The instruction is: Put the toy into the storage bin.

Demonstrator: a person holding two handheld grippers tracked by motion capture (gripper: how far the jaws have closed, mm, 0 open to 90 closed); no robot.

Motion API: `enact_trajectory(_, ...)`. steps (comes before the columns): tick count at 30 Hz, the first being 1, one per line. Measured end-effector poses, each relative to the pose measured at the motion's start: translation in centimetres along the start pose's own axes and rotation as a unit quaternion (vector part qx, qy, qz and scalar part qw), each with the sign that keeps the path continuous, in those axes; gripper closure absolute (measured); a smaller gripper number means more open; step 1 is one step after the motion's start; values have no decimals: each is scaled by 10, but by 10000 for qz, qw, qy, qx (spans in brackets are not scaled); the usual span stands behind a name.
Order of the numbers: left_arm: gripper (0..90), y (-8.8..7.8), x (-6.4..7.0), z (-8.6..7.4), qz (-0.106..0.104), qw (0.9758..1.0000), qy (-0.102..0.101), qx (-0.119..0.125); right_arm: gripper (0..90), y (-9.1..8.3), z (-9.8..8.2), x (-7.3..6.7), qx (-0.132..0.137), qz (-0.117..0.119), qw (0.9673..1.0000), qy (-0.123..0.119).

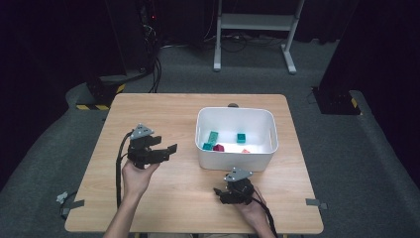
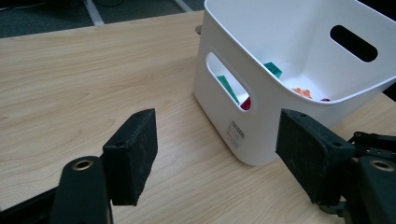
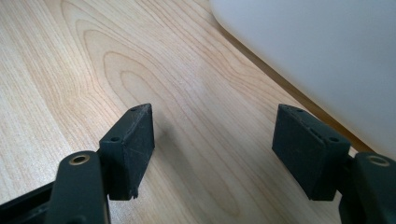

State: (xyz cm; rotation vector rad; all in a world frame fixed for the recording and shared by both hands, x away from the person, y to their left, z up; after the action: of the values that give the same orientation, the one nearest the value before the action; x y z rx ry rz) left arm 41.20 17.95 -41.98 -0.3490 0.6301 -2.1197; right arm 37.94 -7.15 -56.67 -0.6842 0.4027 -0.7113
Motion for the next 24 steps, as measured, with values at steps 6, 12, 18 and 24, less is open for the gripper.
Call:
enact_trajectory(6, 296, 1, 2, -5, 12, 10000, -3, -53, 295, 0, 0, 0, -1, 0, 10000, 1)
enact_trajectory(12, 296, 2, 3, -10, -14, 10000, -39, -68, 295, 0, 0, 0, 0, 0, 10000, 1)
enact_trajectory(18, 296, 1, 4, -17, -10, 9999, -65, -114, 295, 0, 0, 0, 1, 0, 10000, 1)
enact_trajectory(24, 296, -1, 4, -21, -9, 9999, -97, -82, 295, 0, 0, 0, 0, 0, 10000, 2)
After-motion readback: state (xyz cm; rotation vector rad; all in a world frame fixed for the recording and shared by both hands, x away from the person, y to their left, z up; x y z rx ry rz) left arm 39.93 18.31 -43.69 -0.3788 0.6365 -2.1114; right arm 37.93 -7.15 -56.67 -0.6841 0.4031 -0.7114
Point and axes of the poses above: each handheld gripper's, and its own axes: y roughly forward along the jaws, z roughly out of its top, x roughly to its right, the point moved 6 cm from there along y, roughly forward along the jaws, and after that the axes turned 10 degrees about y, right-handed, at the moved point
